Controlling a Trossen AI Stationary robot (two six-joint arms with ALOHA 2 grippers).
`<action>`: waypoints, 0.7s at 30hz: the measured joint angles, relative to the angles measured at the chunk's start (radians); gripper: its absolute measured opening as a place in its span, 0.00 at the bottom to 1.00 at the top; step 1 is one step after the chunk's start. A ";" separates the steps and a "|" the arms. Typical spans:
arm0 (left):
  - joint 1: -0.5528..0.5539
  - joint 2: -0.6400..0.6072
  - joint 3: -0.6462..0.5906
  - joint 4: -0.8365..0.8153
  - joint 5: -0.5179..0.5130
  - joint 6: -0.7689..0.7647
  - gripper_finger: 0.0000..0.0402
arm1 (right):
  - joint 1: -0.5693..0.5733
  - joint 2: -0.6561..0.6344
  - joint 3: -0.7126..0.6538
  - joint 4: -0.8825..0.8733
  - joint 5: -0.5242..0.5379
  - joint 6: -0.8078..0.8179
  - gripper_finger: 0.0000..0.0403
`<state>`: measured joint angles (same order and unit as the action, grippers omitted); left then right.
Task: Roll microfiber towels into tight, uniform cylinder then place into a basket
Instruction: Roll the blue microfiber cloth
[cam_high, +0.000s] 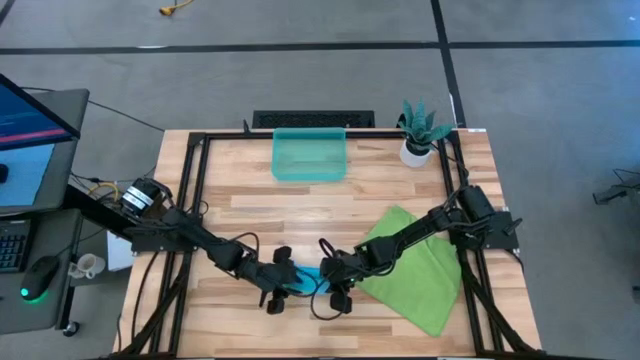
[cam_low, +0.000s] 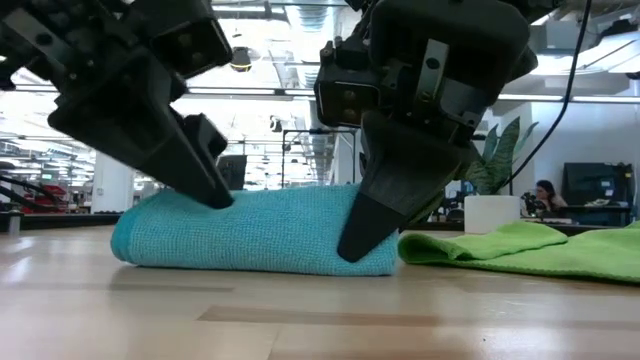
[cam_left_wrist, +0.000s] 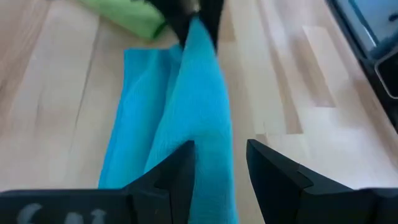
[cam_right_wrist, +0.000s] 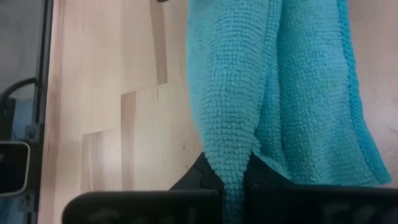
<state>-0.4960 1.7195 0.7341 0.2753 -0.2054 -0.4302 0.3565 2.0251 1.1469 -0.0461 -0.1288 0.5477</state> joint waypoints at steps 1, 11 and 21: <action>-0.003 0.000 0.000 -0.017 -0.015 -0.031 0.35 | 0.000 0.000 0.000 0.001 0.000 0.016 0.05; -0.039 -0.001 0.002 -0.156 -0.106 -0.224 0.35 | -0.008 0.002 0.000 0.022 -0.028 0.126 0.11; -0.040 -0.003 0.003 -0.211 -0.096 -0.318 0.35 | -0.048 0.003 -0.001 0.032 -0.061 0.241 0.21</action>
<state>-0.5363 1.7164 0.7368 0.0640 -0.3014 -0.7486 0.3084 2.0277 1.1461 -0.0142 -0.1894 0.7890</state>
